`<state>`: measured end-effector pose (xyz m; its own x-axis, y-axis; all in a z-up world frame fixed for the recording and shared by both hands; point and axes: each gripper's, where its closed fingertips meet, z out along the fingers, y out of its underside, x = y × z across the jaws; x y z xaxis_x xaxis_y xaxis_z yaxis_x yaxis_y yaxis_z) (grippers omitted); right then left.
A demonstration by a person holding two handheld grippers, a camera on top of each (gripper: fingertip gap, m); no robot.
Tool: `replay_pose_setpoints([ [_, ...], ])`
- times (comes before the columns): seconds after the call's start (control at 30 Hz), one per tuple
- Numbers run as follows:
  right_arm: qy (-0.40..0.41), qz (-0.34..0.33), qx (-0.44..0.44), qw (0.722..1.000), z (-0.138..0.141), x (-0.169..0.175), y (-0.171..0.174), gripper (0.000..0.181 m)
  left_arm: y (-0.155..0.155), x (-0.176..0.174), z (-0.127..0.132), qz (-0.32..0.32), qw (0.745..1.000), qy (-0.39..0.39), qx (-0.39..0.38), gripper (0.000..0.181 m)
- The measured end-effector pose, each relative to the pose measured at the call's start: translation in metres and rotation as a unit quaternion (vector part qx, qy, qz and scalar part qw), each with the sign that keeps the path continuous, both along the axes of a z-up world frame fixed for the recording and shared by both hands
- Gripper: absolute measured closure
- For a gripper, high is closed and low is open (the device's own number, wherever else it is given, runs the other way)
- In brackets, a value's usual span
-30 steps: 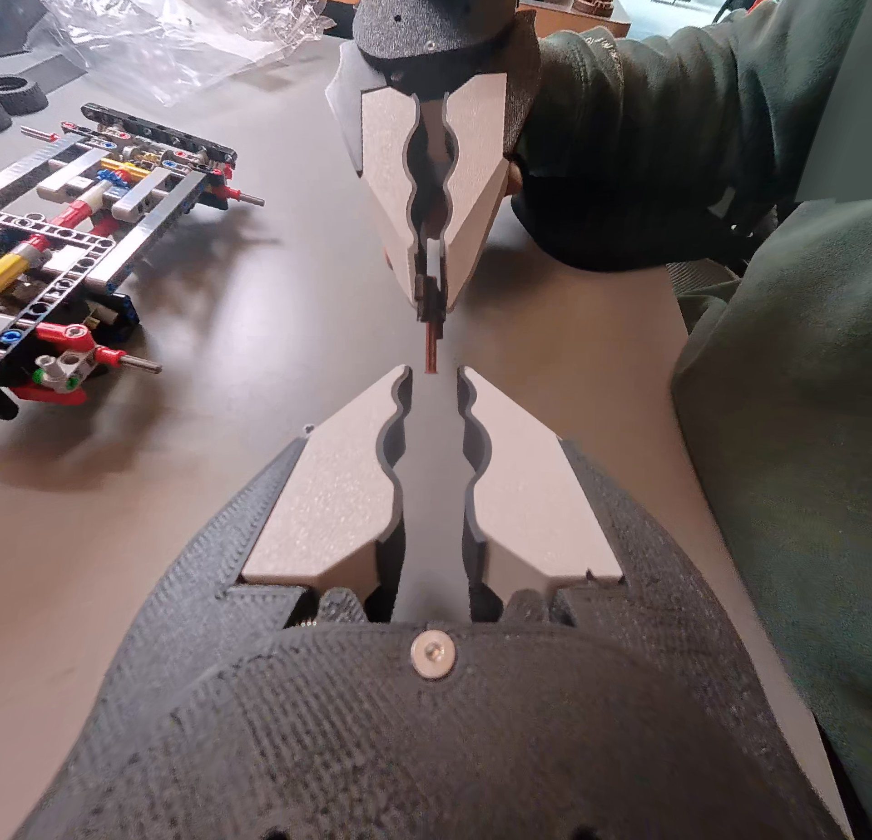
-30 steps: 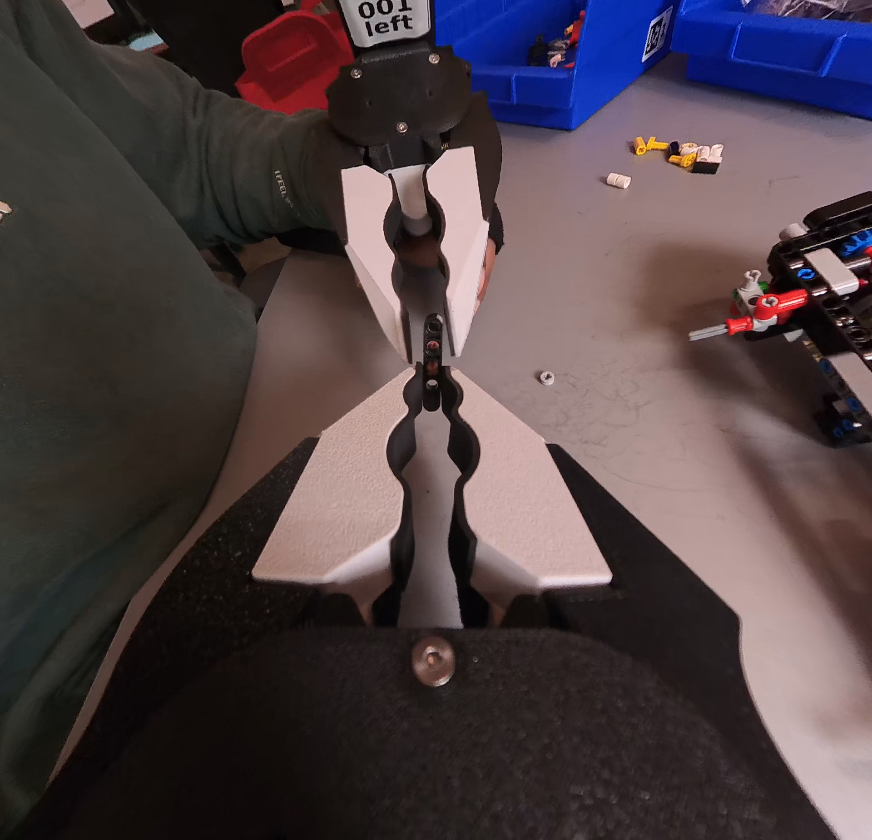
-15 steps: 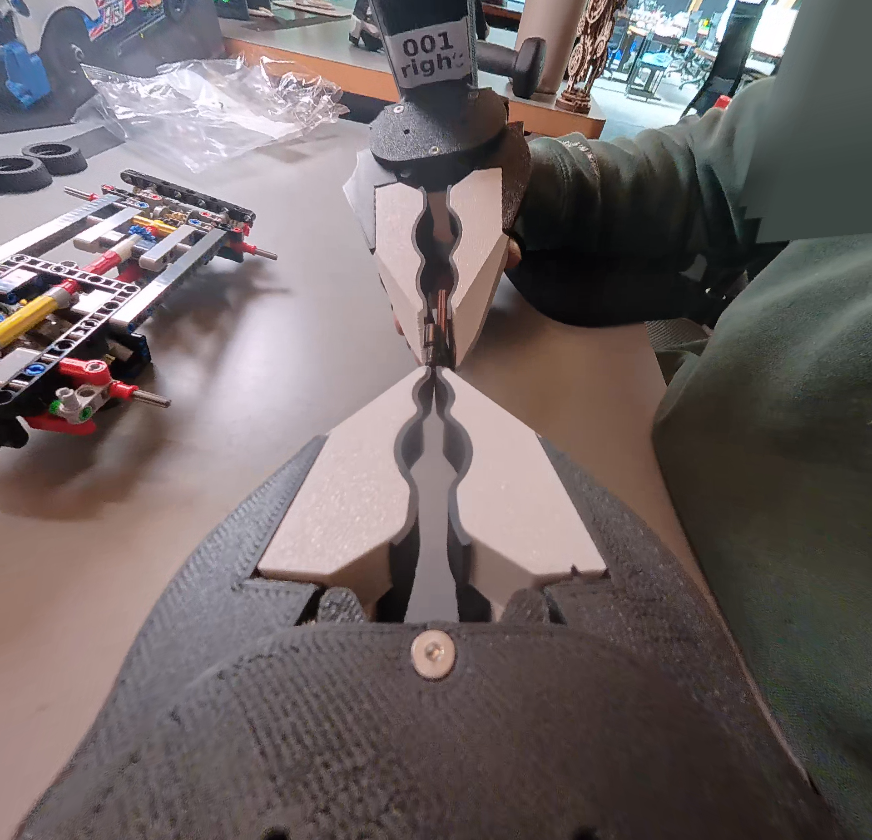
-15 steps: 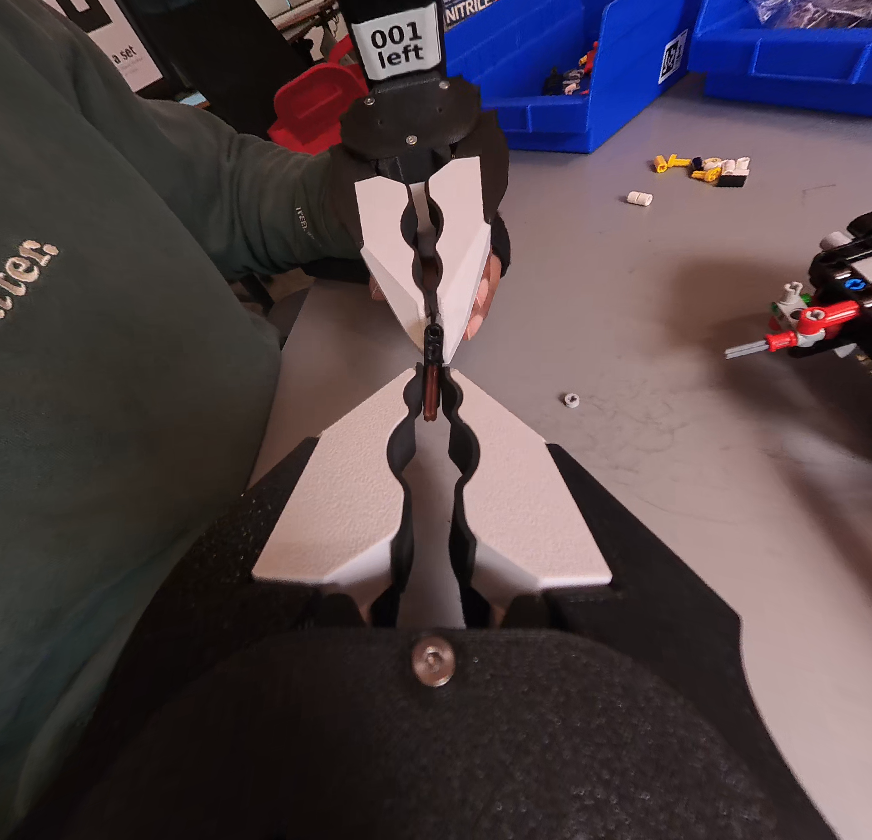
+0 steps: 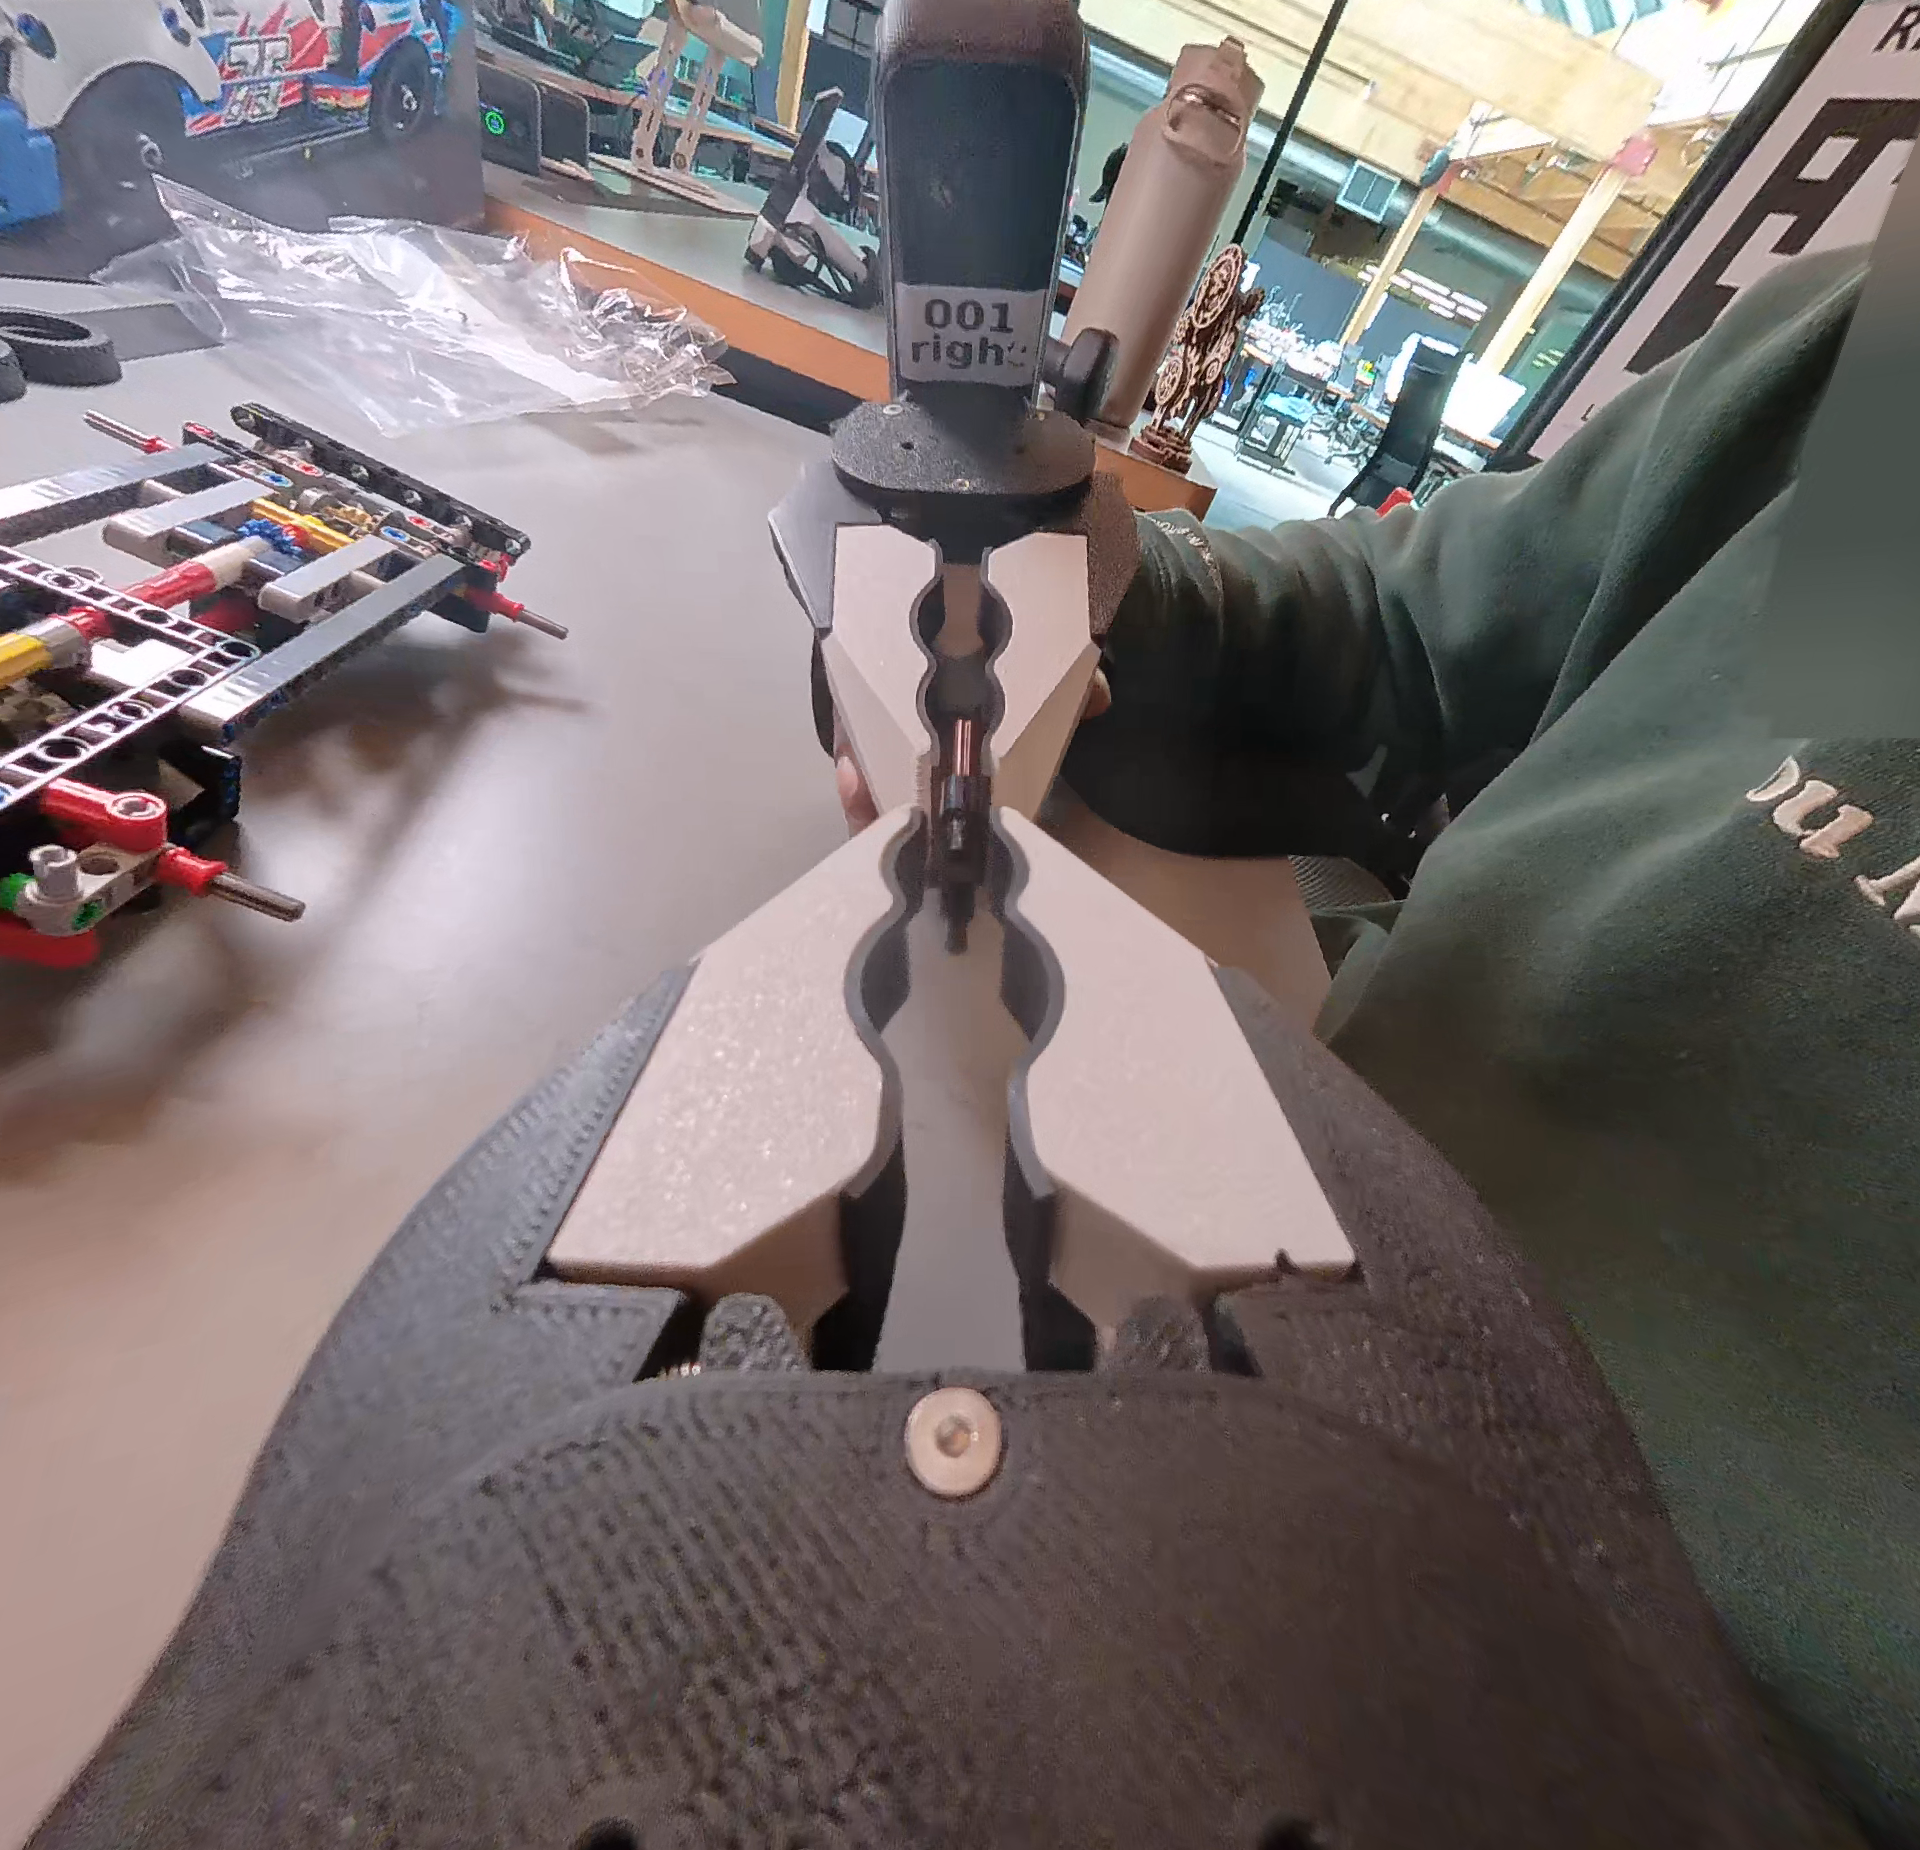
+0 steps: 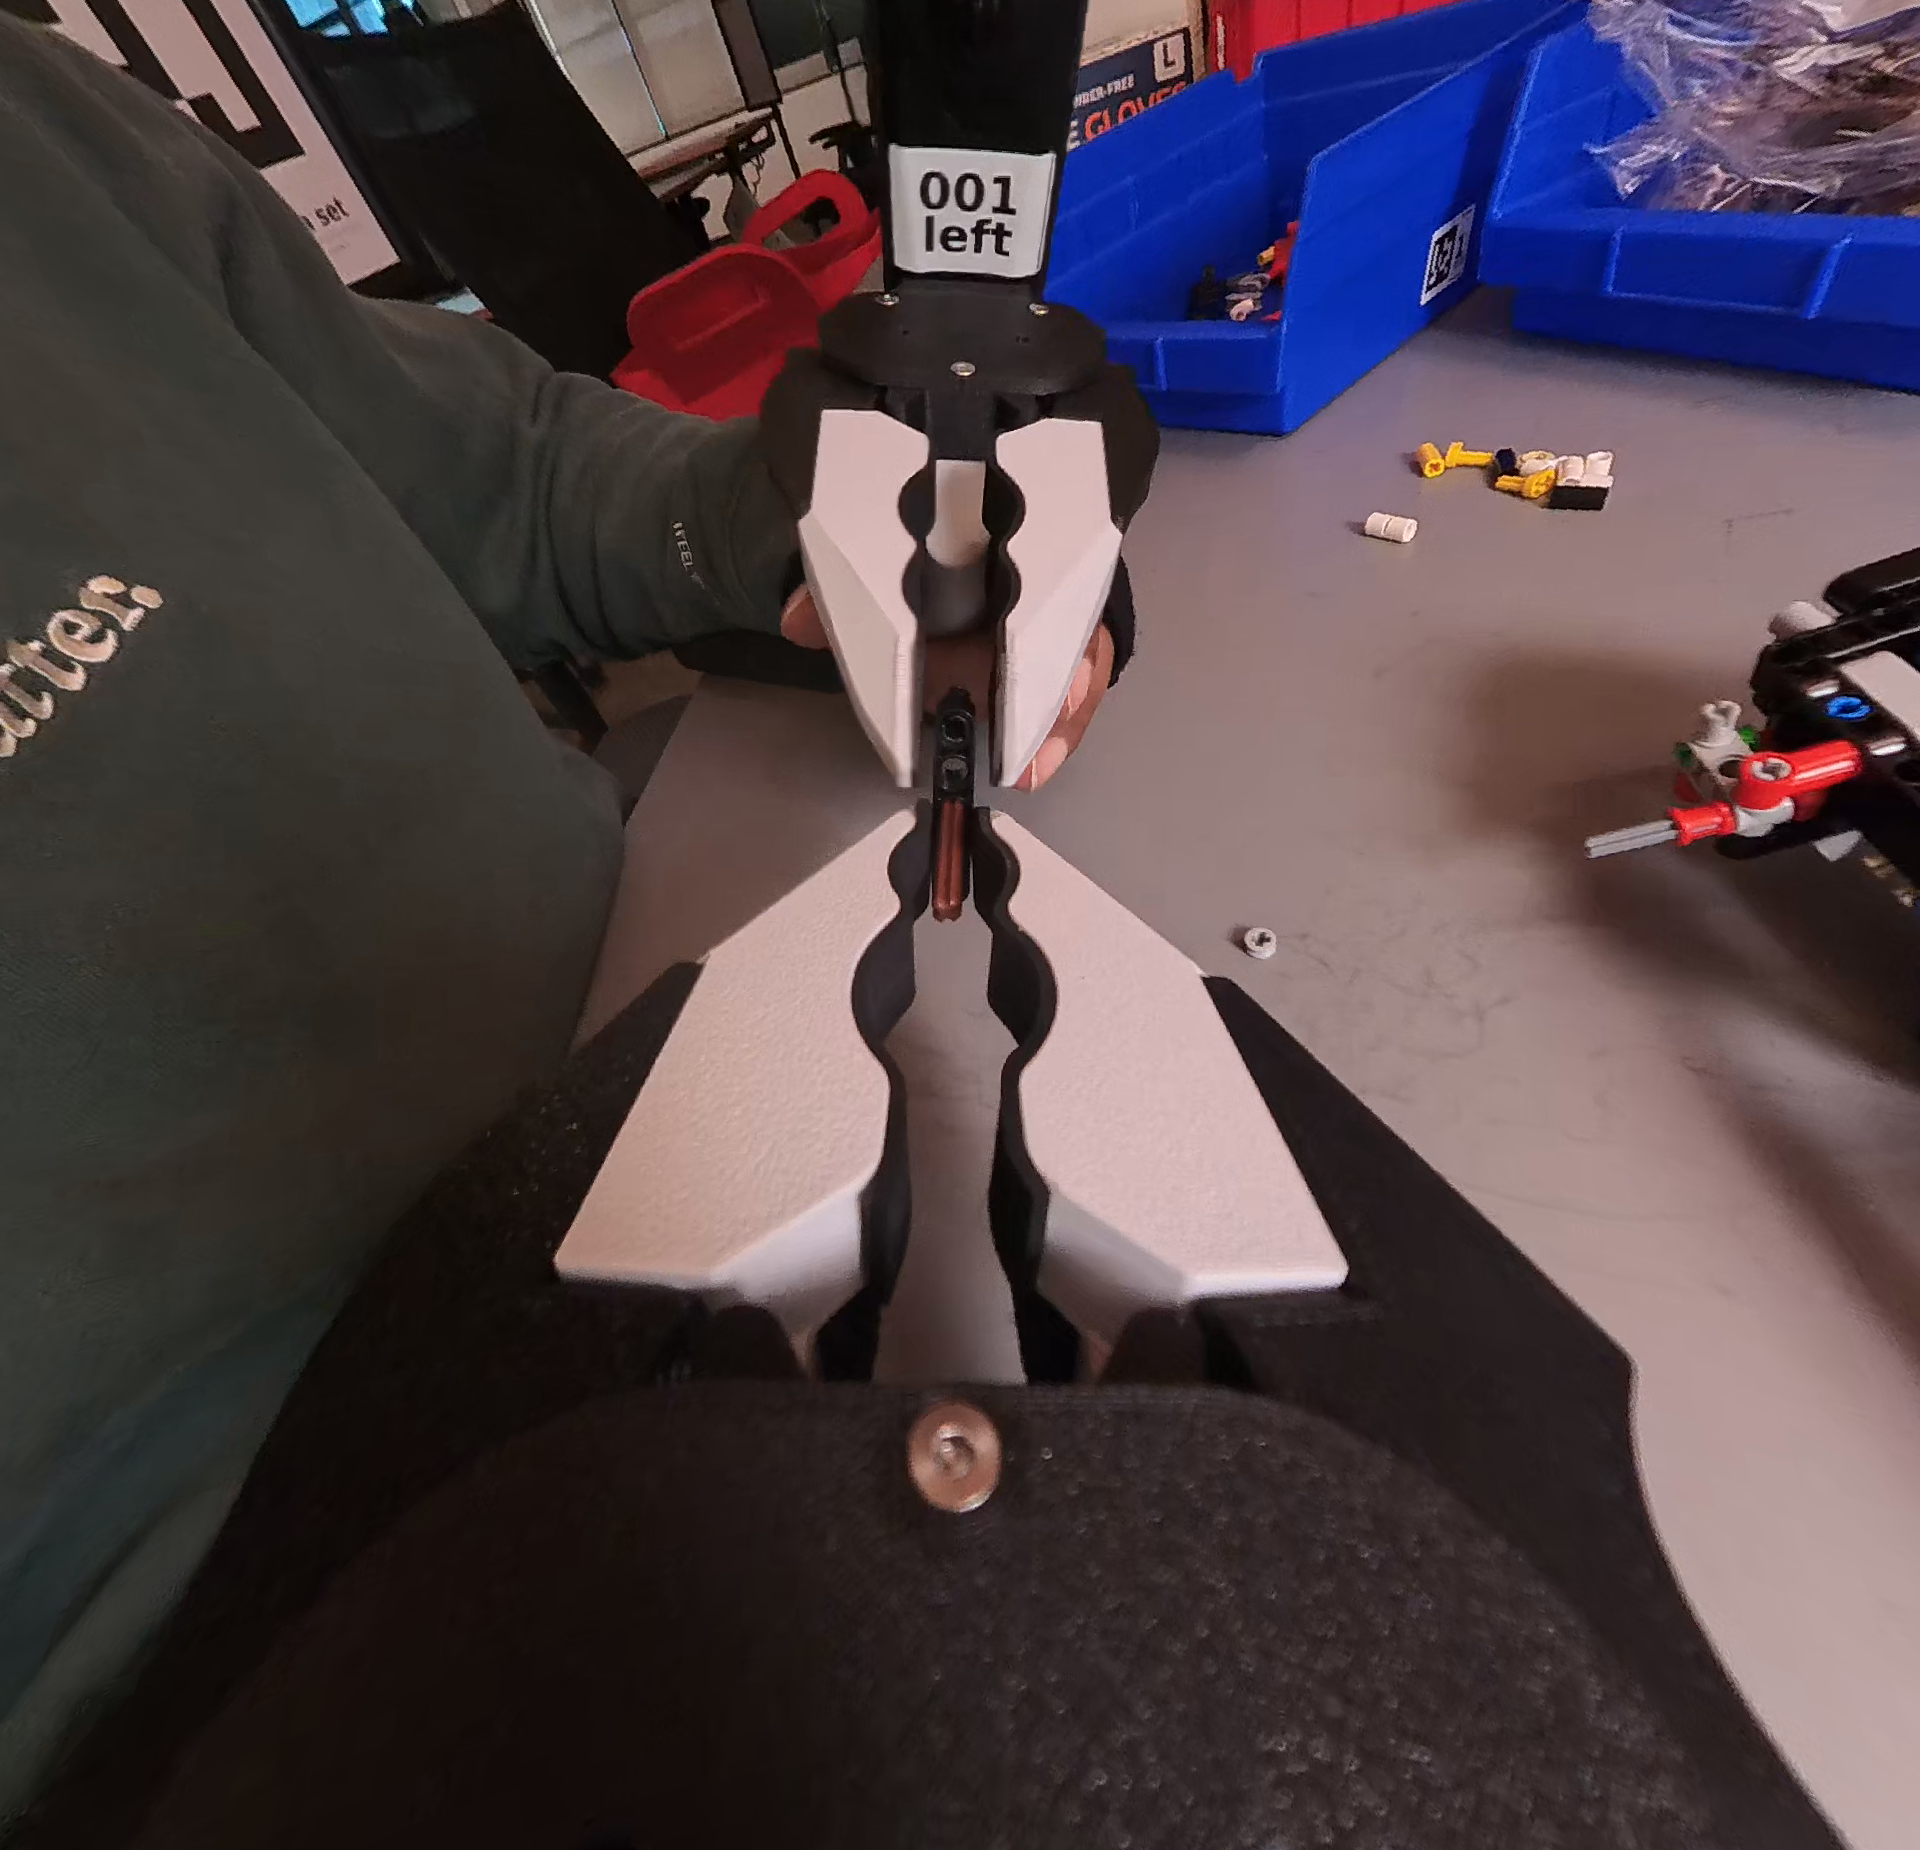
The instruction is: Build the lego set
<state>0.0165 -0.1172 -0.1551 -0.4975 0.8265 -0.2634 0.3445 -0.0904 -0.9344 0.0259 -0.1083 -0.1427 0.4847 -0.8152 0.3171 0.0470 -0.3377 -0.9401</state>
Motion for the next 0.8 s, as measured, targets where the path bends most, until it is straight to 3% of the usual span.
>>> replay_pose_setpoints([
  [0.5,0.004,-0.008,0.025,1.0,0.003,0.005,0.008,0.181,0.001,-0.004,-0.001,0.008,0.999,0.028,0.019,0.176],
  [0.67,-0.056,0.001,0.086,0.995,-0.006,0.007,0.015,0.181,0.006,-0.002,-0.012,0.008,0.998,0.056,0.024,0.176],
  [0.8,-0.132,0.014,0.152,0.979,-0.02,0.012,0.026,0.181,0.015,0.002,-0.029,0.0,0.992,0.12,0.028,0.175],
])
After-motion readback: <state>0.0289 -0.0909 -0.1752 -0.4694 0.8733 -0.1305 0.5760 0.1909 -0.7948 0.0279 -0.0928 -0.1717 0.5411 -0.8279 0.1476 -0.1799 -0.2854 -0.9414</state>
